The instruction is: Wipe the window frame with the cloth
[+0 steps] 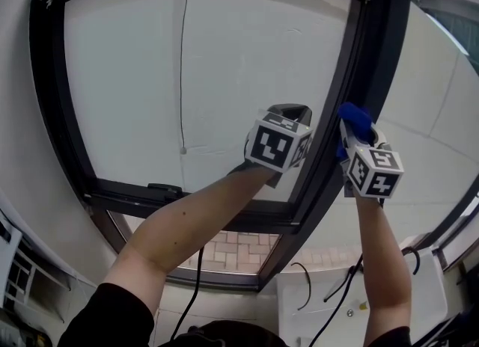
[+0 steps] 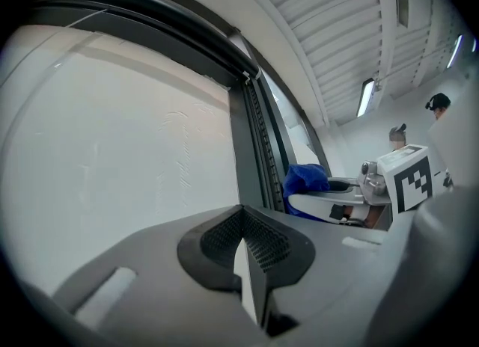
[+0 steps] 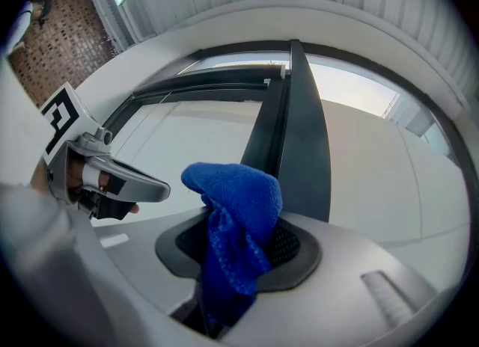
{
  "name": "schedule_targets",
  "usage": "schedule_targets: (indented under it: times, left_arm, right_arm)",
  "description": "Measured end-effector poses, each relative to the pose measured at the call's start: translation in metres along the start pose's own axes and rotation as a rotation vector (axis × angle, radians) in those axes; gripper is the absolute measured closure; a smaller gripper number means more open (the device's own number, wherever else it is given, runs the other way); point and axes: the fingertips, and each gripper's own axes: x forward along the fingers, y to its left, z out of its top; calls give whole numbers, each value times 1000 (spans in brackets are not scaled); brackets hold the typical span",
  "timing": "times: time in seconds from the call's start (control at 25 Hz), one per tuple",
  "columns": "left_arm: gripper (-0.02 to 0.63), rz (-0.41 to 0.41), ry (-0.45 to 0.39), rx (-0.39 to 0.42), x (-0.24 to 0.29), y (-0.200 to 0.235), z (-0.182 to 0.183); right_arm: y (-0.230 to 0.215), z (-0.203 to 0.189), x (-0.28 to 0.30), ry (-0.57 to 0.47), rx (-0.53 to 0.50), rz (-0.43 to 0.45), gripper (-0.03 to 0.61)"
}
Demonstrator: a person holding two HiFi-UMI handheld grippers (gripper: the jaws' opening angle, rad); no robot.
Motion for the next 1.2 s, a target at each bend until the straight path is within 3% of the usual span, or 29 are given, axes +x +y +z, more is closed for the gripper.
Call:
schedule_targets:
  times: [1.2]
  left_arm:
    - [624,10,89,-56,-11,-6,-102]
  right_arm:
    - [32,-101,-25,76,33,-18,439]
